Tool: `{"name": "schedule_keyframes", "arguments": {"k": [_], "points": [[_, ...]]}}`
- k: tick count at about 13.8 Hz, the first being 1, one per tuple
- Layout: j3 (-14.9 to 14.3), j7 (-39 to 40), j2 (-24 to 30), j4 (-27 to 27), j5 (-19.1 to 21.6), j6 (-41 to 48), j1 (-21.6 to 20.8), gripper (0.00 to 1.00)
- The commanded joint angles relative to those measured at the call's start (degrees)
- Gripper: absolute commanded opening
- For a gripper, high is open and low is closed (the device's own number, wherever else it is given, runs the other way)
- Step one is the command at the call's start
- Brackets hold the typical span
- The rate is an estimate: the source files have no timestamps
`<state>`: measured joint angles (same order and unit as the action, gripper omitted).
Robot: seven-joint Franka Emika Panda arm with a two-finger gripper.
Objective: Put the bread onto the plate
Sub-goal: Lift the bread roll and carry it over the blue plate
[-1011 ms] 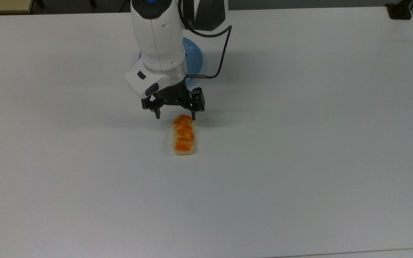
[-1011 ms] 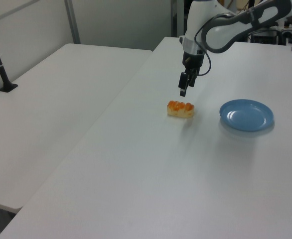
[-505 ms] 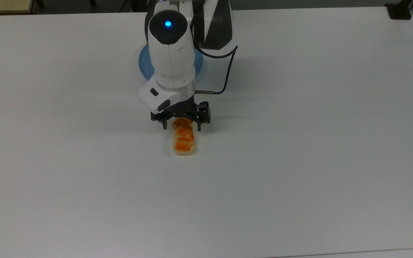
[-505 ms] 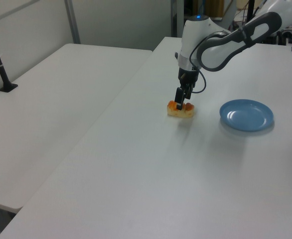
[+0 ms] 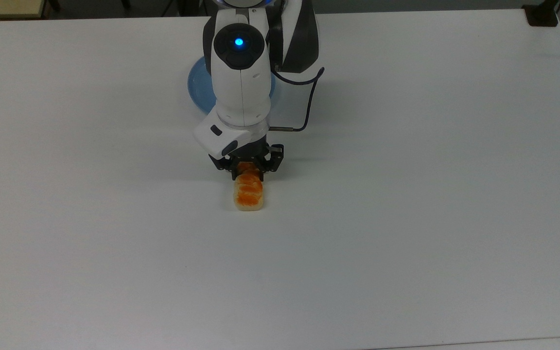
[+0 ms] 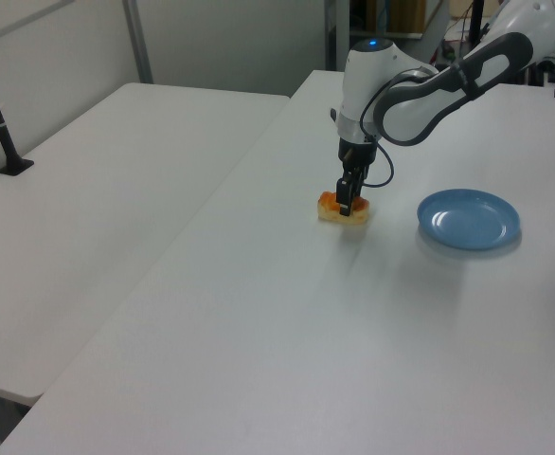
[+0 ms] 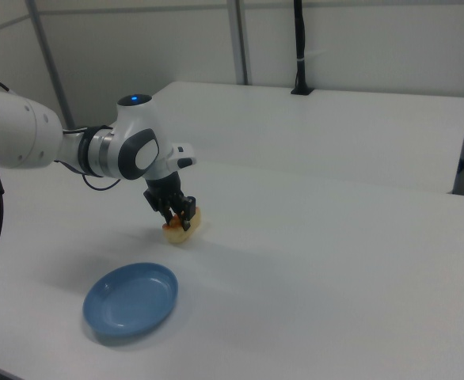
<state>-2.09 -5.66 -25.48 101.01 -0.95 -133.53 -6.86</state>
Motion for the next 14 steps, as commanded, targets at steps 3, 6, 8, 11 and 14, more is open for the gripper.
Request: {"name": "schedule_keyframes", "arguments": {"k": [3,6,8,11,14], "points": [[0.1,-0.6,8.1,0.5,-1.1,12.6,-0.2,0.09],[0.1,1.6,17.2,4.2,-1.0,20.3,0.4,0.09],[0.1,1.7,24.9,10.3,-1.0,21.7,1.1,0.09],[0.2,2.0,30.7,18.0,-1.1,22.9,0.3,0.10],[1.6,2.0,30.7,22.6,-1.3,23.4,0.3,0.11]]}}
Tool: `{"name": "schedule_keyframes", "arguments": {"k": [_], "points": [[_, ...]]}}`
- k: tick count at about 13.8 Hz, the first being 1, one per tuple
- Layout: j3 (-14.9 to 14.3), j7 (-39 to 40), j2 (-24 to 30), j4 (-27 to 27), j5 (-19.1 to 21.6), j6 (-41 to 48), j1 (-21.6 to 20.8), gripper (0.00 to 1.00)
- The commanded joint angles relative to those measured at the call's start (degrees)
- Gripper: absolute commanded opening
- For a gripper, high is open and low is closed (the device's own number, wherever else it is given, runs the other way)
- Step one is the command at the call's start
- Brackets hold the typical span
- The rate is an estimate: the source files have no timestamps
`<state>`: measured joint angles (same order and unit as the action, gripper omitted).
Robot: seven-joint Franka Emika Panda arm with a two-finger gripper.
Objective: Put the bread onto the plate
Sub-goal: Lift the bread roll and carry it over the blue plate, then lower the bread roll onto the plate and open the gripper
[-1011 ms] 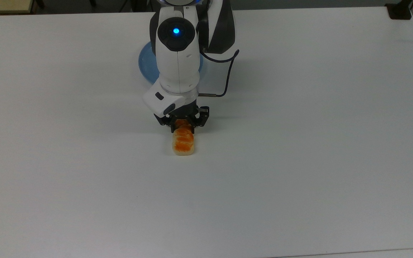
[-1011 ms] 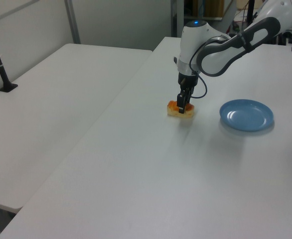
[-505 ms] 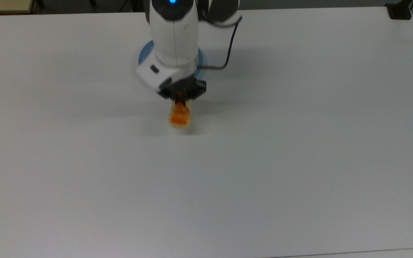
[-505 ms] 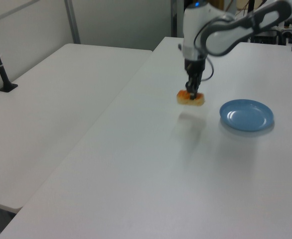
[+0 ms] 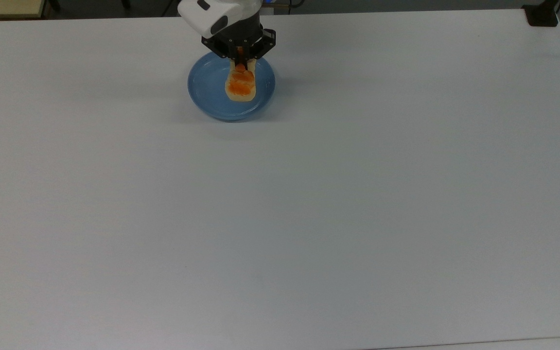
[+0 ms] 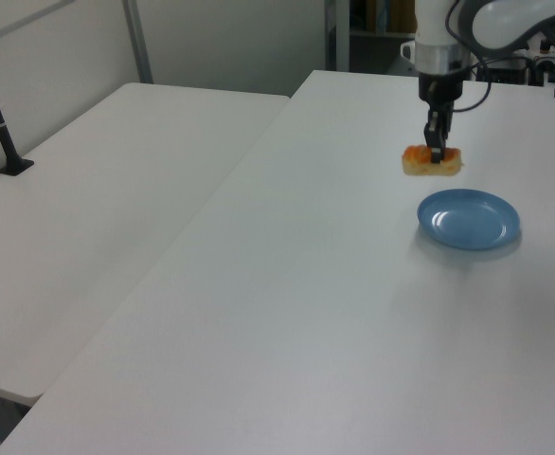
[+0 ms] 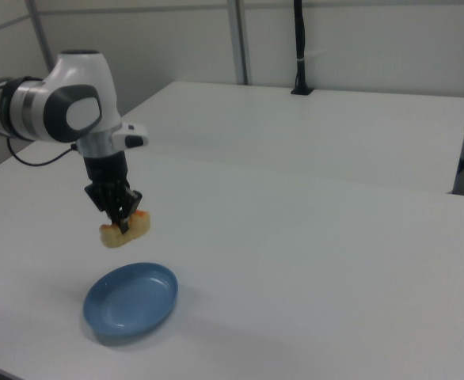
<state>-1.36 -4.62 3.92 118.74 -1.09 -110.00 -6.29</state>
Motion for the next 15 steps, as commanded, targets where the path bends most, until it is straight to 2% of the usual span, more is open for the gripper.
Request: {"name": "schedule_keyframes", "arguments": {"k": [1,2,5,13,14,15], "points": [[0.8,0.9,1.3,6.4,-1.9,-0.1,-0.3,0.11],[1.3,0.9,1.2,8.4,-3.5,-0.7,-0.3,0.11],[1.3,1.0,0.7,10.6,-4.3,-1.1,0.0,0.11],[1.3,1.0,-5.6,11.3,-7.6,-8.0,1.6,0.11],[1.2,1.0,-5.7,11.2,-7.7,-8.0,1.9,0.28],[1.3,1.3,-5.7,11.1,-7.7,-7.4,2.9,0.71]]}}
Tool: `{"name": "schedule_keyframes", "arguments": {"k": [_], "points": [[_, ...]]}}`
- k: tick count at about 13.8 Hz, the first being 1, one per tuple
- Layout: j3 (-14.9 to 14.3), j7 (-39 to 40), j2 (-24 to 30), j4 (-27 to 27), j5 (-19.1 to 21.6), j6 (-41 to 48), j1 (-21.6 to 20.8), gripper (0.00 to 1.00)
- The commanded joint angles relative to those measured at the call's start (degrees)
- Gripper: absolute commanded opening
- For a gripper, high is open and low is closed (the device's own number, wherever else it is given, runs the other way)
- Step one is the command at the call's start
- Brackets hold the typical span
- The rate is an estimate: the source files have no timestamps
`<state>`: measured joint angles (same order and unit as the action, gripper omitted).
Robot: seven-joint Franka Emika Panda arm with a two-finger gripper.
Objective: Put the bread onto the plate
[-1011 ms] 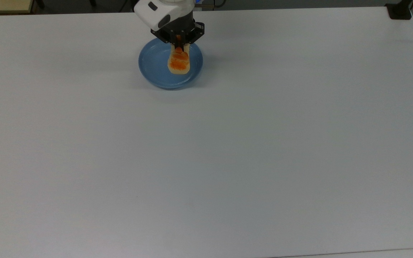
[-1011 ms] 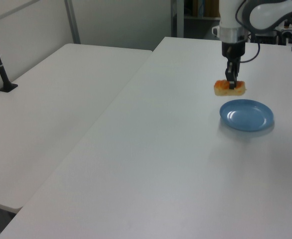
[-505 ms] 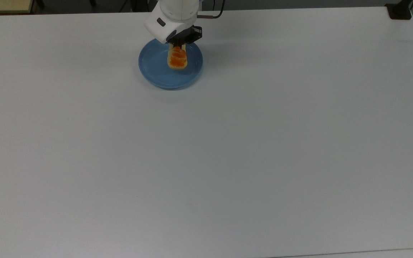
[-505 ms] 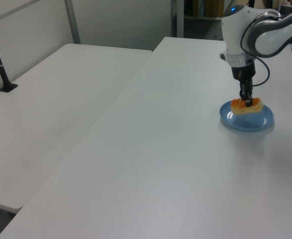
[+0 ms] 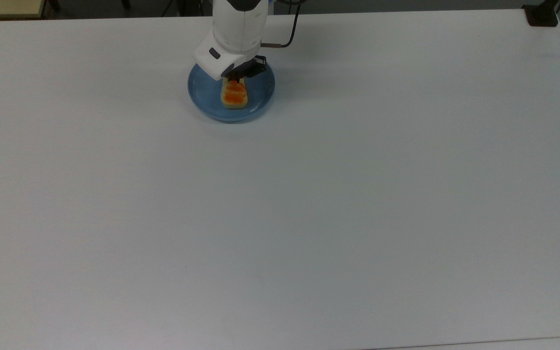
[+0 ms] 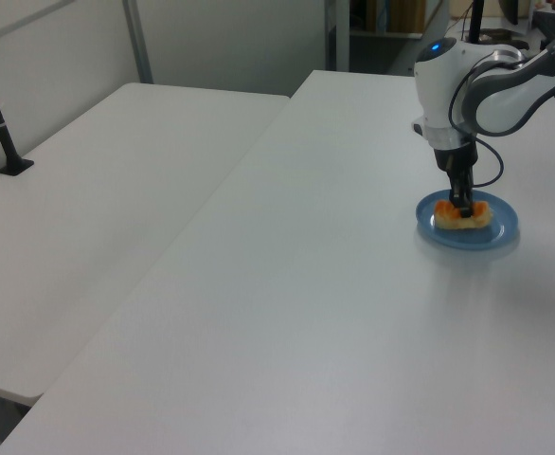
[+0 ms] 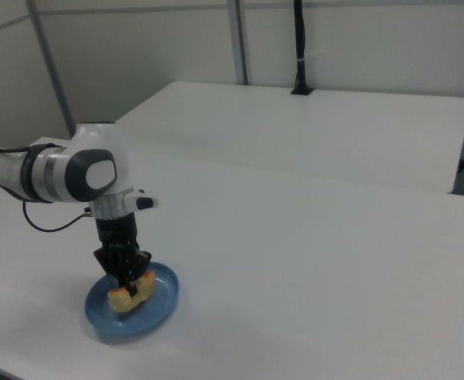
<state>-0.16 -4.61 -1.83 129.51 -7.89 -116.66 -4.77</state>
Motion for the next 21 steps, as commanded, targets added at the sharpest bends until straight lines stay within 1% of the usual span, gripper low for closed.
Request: {"name": "schedule_keyframes", "arguments": {"k": [1,2,3,6,8,9,10,12,15,16,18,20,21], "points": [[0.1,1.9,0.2,0.1,-0.9,-0.5,1.7,0.92],[0.0,1.9,0.6,-0.1,-0.9,0.5,1.8,1.00],[0.1,1.9,1.0,-0.6,-0.9,1.9,2.0,1.00],[0.1,3.0,2.8,-6.7,-0.5,11.5,2.8,1.00],[0.1,3.6,3.8,-13.3,1.0,18.3,3.1,1.00],[0.0,3.6,3.8,-18.8,3.8,22.0,3.5,1.00],[-0.1,3.0,3.8,-22.3,5.2,23.3,4.0,1.00],[-0.5,2.3,3.7,-28.7,6.0,23.7,4.3,1.00],[-0.5,0.6,3.5,-33.6,6.1,23.2,5.8,1.00],[-0.6,0.7,3.1,-36.6,6.0,23.5,5.9,1.00],[-0.6,1.7,3.1,-37.4,5.3,22.9,6.3,1.00],[-0.6,9.0,2.8,-37.3,5.0,20.1,6.9,1.00],[-0.6,10.3,2.8,-37.2,5.1,19.6,6.8,1.00]]}}
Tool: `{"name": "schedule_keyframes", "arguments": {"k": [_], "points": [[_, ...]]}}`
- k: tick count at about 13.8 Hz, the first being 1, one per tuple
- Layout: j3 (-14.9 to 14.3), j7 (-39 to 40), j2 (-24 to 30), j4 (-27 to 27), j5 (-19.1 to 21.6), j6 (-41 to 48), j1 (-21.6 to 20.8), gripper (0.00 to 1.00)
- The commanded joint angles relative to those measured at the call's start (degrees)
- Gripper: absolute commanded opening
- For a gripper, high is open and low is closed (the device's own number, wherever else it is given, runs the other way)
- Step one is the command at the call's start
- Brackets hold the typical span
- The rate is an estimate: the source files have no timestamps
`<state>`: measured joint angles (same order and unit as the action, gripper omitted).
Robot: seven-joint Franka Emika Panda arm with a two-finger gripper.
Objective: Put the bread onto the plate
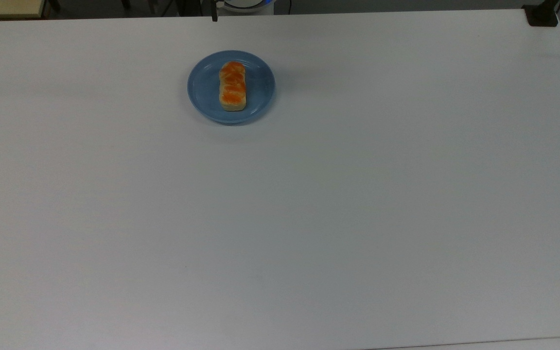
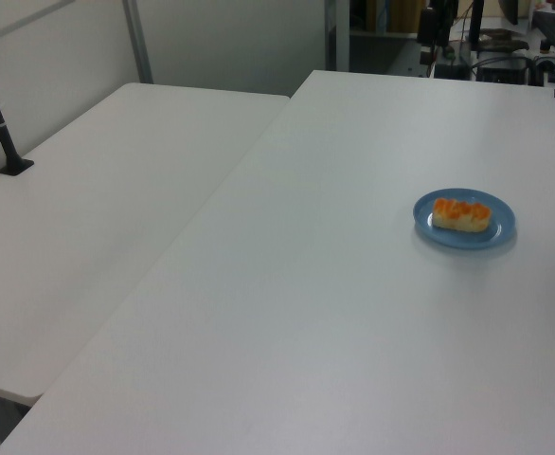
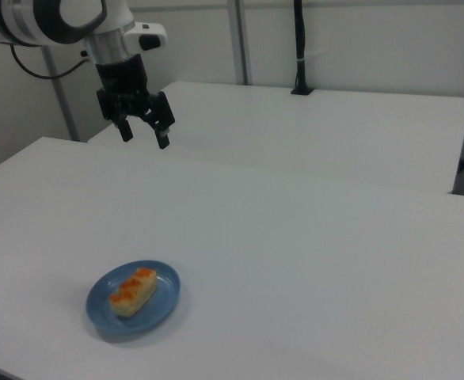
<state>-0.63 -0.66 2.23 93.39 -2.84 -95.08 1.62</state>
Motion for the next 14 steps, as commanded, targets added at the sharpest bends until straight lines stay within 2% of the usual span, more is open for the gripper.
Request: {"name": "schedule_keyframes", "arguments": {"k": [1,9,11,12,14], "points": [[-0.2,6.1,-1.2,-1.0,0.2,-1.9,0.5,1.00],[-0.2,6.0,-0.8,-1.5,1.7,-1.7,1.0,1.00],[-1.1,3.5,-1.0,-3.6,4.6,-1.4,1.0,1.00],[-1.8,0.3,-1.0,-3.7,4.9,-1.8,0.9,1.00],[-1.8,-0.1,-0.9,-3.7,5.0,-1.8,0.8,1.00]]}}
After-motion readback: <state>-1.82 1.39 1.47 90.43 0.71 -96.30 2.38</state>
